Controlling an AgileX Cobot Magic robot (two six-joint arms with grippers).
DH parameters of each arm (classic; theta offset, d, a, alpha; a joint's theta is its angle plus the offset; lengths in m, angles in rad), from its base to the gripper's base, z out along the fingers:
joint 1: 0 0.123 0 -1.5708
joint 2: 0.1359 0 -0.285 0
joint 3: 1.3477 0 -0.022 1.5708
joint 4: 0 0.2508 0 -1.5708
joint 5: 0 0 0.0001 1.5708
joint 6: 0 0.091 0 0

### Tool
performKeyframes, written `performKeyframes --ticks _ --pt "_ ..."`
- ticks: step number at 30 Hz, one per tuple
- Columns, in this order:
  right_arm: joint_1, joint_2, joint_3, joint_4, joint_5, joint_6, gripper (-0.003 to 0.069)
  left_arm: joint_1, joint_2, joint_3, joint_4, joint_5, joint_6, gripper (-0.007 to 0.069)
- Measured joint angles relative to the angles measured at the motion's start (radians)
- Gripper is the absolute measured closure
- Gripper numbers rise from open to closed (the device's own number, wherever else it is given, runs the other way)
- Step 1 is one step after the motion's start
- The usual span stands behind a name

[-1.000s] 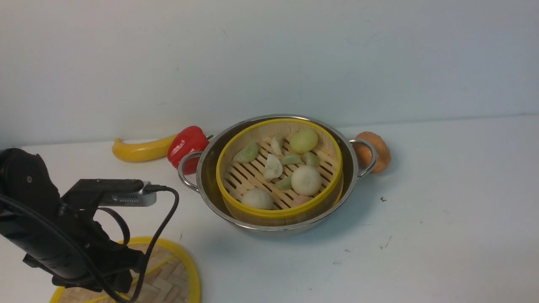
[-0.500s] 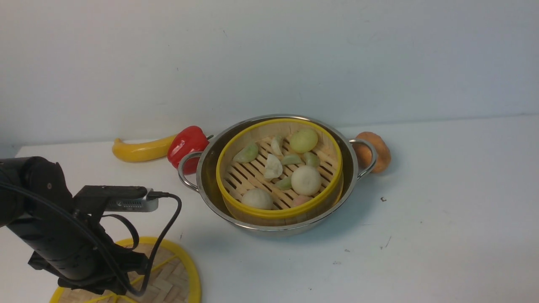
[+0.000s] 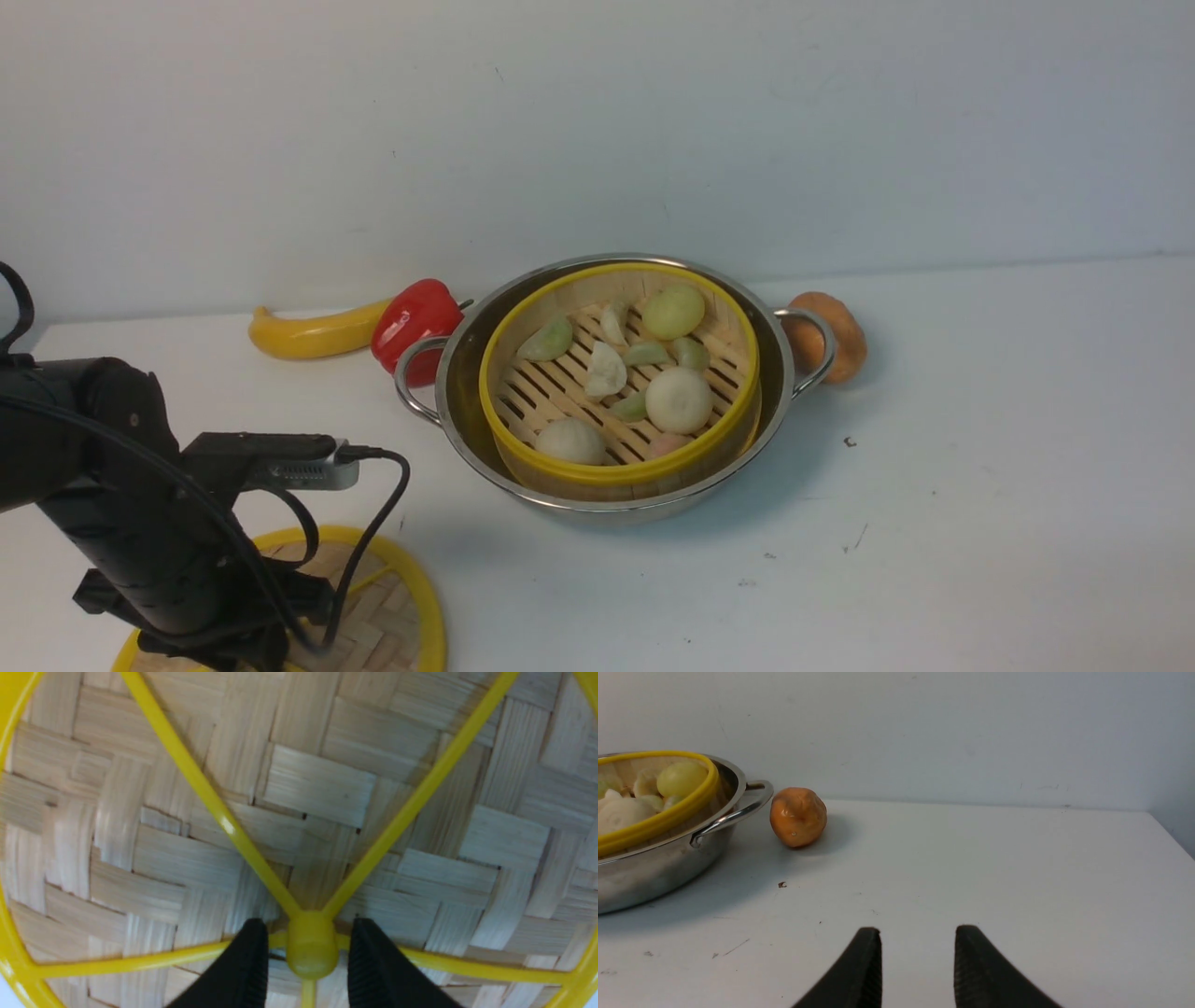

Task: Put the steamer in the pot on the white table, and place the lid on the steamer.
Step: 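Grasp the bamboo steamer lid lying on the table by its centre knob, then place the yellow bamboo steamer lid onto the steamer in the pot with the left gripper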

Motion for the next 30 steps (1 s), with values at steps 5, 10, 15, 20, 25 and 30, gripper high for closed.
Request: performKeyframes --ticks 5,10,15,20,25,30 --pt "0.000 0.000 0.000 0.000 0.000 -0.001 0.0417 0.000 0.004 -0.005 0.000 -0.001 0.005 0.0474" --pt "0.000 0.000 0.000 0.000 0.000 -0.001 0.0417 0.000 -0.007 -0.005 0.000 0.006 0.033 0.0503" --pt "0.000 0.000 0.000 0.000 0.000 -0.001 0.0417 0.000 -0.067 -0.016 0.003 0.052 0.077 0.0503" --pt "0.000 0.000 0.000 0.000 0.000 0.000 0.0417 0.000 -0.176 -0.117 0.020 0.175 0.099 0.0503" --pt "0.000 0.000 0.000 0.000 0.000 0.000 0.0417 0.000 -0.238 -0.255 0.026 0.288 0.158 0.0503" --pt "0.000 0.000 0.000 0.000 0.000 0.000 0.0417 -0.026 -0.210 -0.394 -0.088 0.277 0.283 0.0503"
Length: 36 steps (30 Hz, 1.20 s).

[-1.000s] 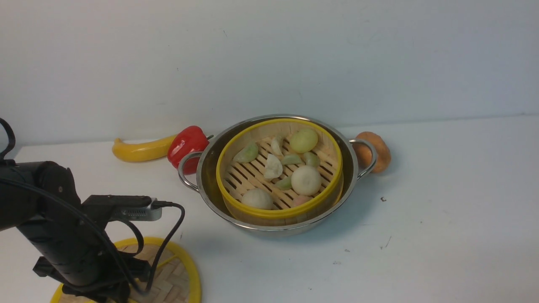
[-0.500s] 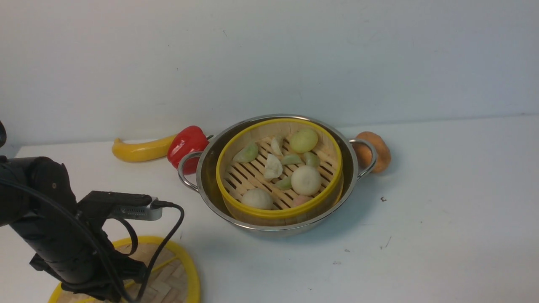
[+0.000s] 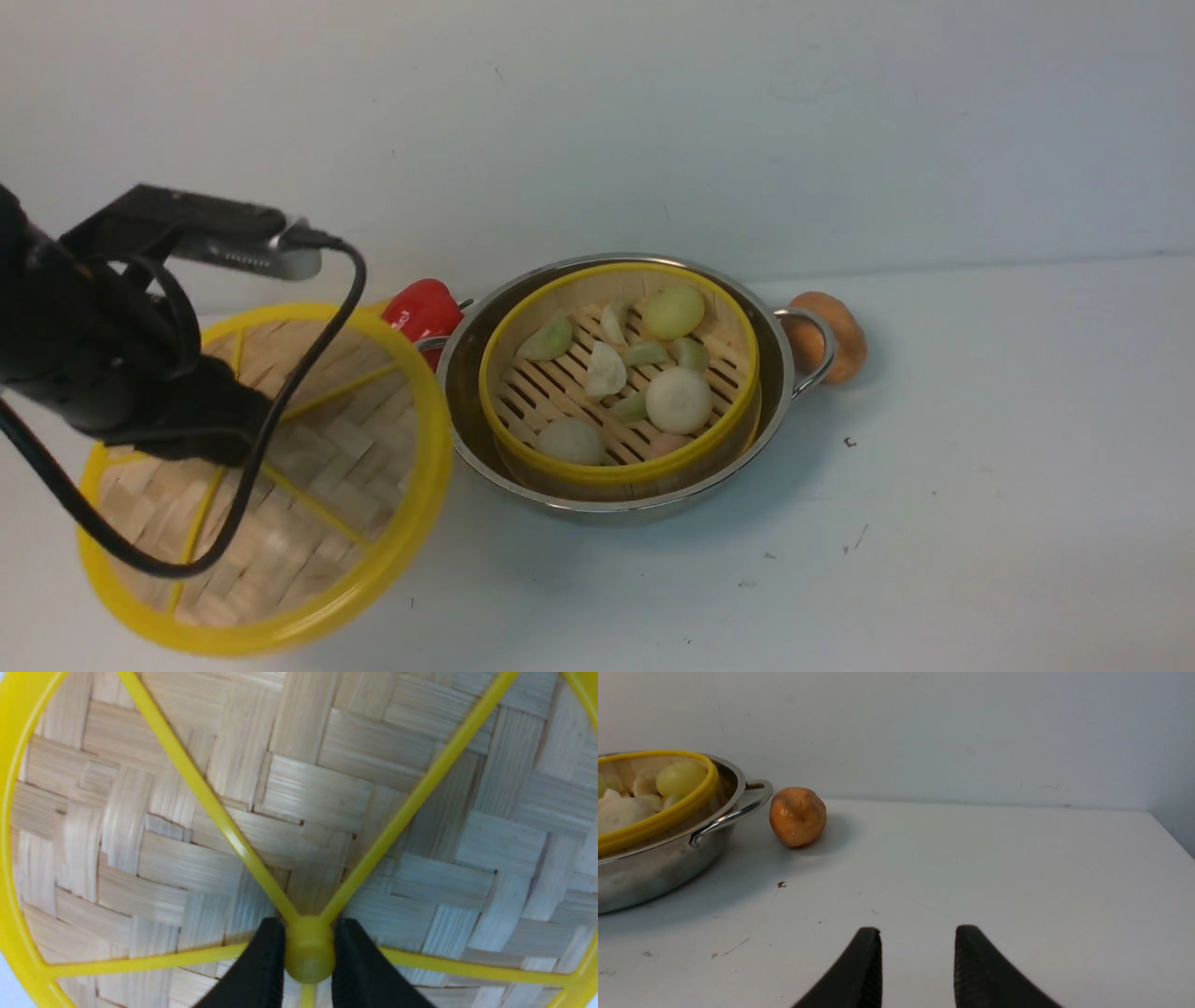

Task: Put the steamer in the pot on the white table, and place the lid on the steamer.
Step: 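Place the yellow bamboo steamer lid onto the steamer in the pot with the left gripper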

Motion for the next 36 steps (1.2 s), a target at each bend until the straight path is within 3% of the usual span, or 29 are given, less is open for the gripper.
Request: performKeyframes --ticks 11,18,36 --pt "0.000 0.000 0.000 0.000 0.000 0.000 0.0417 -0.213 0.298 -0.372 0.023 -0.015 0.055 0.0503" --pt "0.000 0.000 0.000 0.000 0.000 0.000 0.0417 -0.343 0.531 -0.615 0.135 -0.022 0.079 0.0503" --pt "0.000 0.000 0.000 0.000 0.000 0.000 0.0417 -0.378 0.657 -0.667 0.154 -0.095 0.132 0.0503"
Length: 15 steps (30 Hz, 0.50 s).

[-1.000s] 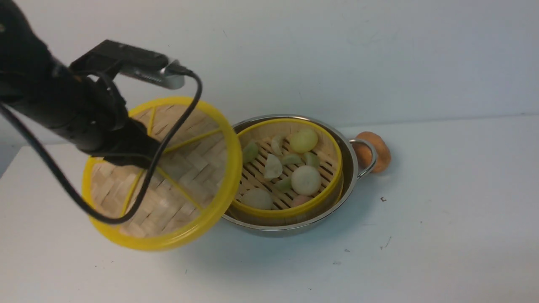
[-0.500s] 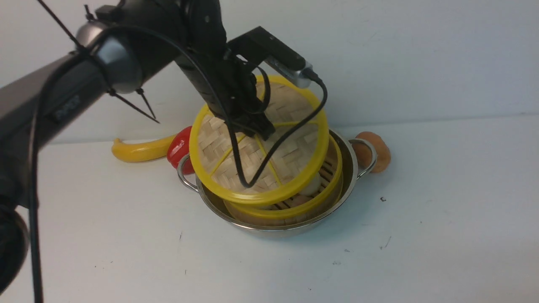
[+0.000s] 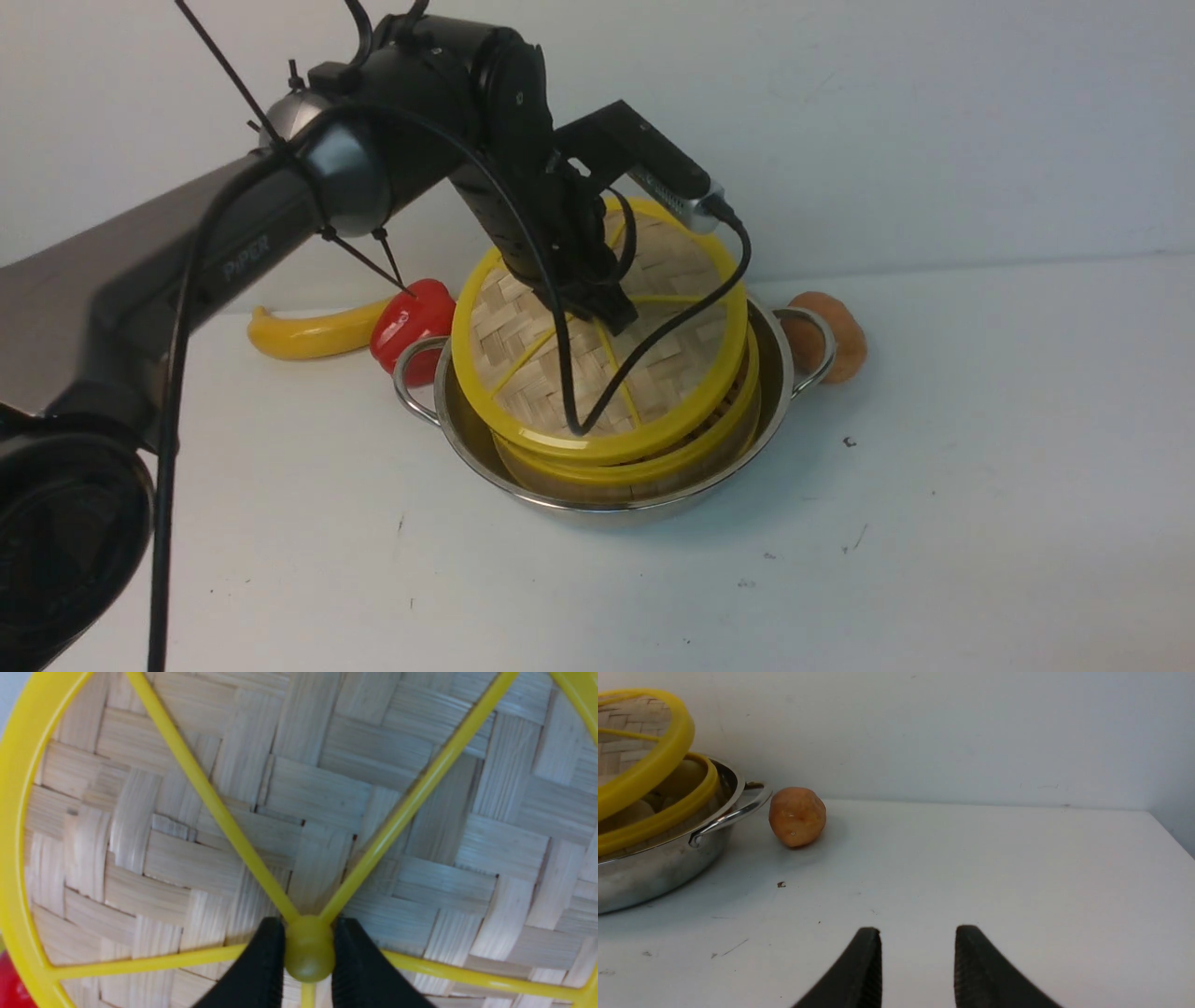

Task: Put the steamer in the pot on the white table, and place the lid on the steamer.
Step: 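Place the yellow bamboo steamer lid onto the steamer in the pot with the left gripper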

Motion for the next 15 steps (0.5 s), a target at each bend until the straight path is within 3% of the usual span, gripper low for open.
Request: performKeyframes --ticks 15 --pt "0.000 0.000 0.000 0.000 0.000 0.000 0.0417 -0.023 0.000 -0.001 -0.003 0.027 0.005 0.0503"
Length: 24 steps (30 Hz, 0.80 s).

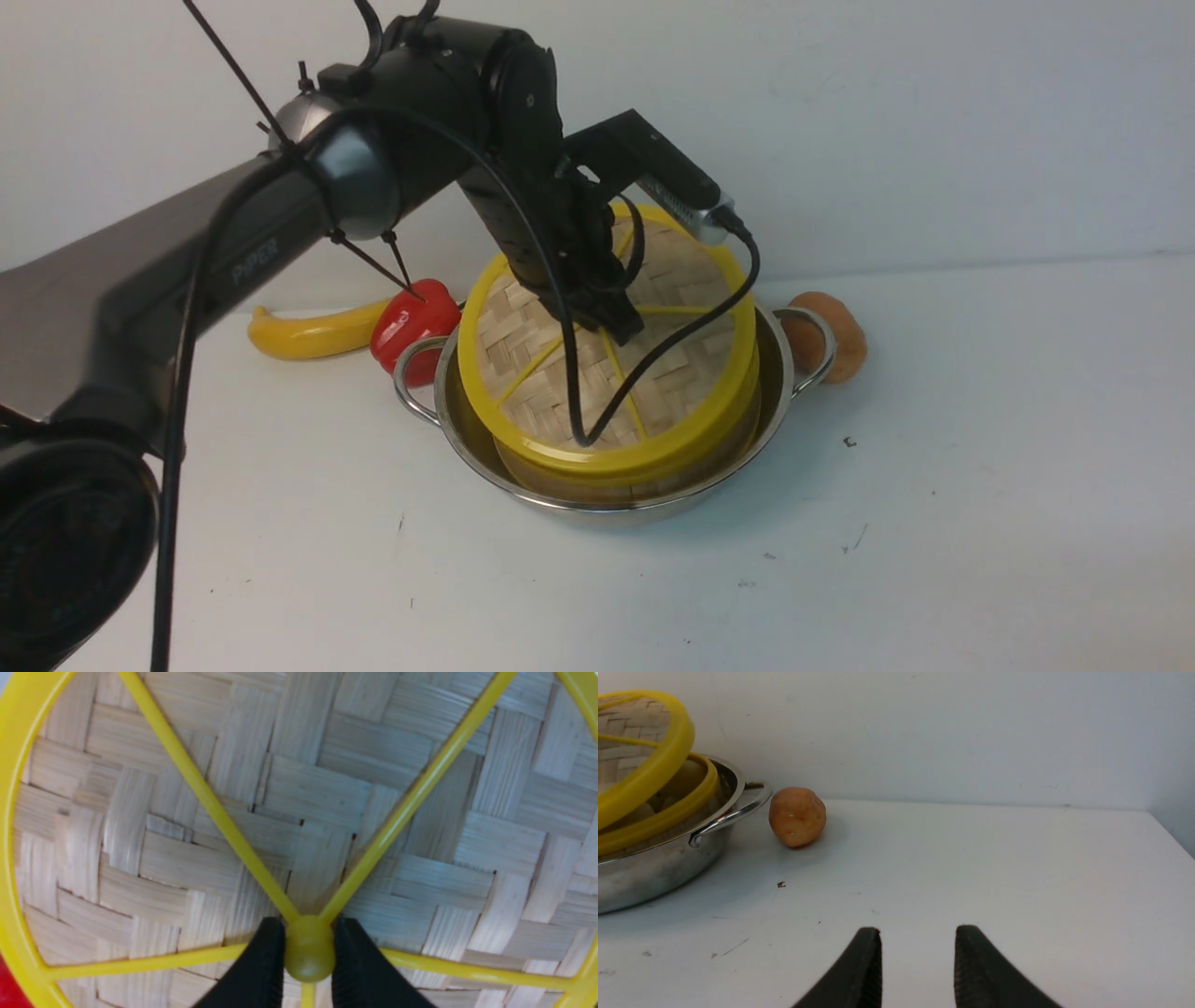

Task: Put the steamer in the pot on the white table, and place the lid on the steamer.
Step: 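Place the yellow bamboo steamer lid onto the steamer in the pot with the left gripper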

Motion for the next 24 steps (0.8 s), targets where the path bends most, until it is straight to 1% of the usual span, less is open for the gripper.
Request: performKeyframes --ticks 8,24 --pt "0.000 0.000 0.000 0.000 0.000 0.000 0.0417 -0.010 0.002 0.000 0.002 -0.023 0.024 0.0503" --pt "0.000 0.000 0.000 0.000 0.000 0.000 0.0417 -0.011 0.040 0.000 0.028 -0.052 0.024 0.0503"
